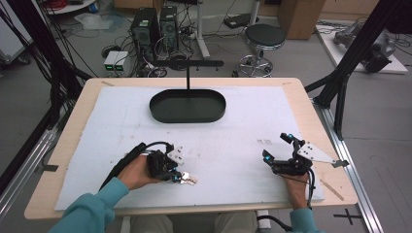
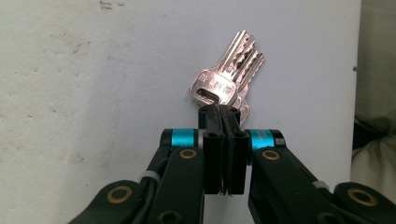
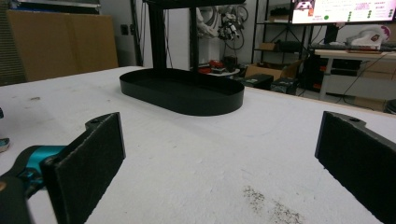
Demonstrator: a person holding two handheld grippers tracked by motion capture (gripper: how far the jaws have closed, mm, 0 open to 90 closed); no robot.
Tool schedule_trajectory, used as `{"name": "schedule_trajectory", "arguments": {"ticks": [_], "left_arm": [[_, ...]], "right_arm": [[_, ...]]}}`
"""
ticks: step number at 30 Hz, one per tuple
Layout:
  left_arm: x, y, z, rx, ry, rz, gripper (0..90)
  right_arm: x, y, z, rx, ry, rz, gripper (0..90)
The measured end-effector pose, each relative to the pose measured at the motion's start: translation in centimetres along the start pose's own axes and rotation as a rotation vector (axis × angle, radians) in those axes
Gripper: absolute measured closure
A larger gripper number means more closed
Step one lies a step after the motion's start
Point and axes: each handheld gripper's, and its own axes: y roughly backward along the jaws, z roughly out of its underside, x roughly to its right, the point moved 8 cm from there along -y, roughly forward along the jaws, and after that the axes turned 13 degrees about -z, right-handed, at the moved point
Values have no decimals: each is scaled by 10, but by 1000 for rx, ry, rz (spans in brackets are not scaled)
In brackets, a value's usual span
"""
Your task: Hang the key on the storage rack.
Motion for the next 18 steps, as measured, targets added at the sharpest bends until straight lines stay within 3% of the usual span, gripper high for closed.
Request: {"name": "schedule_trajectory", "arguments": {"ticks": [7, 18], "left_arm": [[-4, 5, -2, 31, 7, -14, 882], [-26, 36, -12, 184, 135, -29, 883]], "right_arm": [[0, 0, 0, 0, -1, -1, 7], [0, 0, 0, 1, 1, 2, 7]]}}
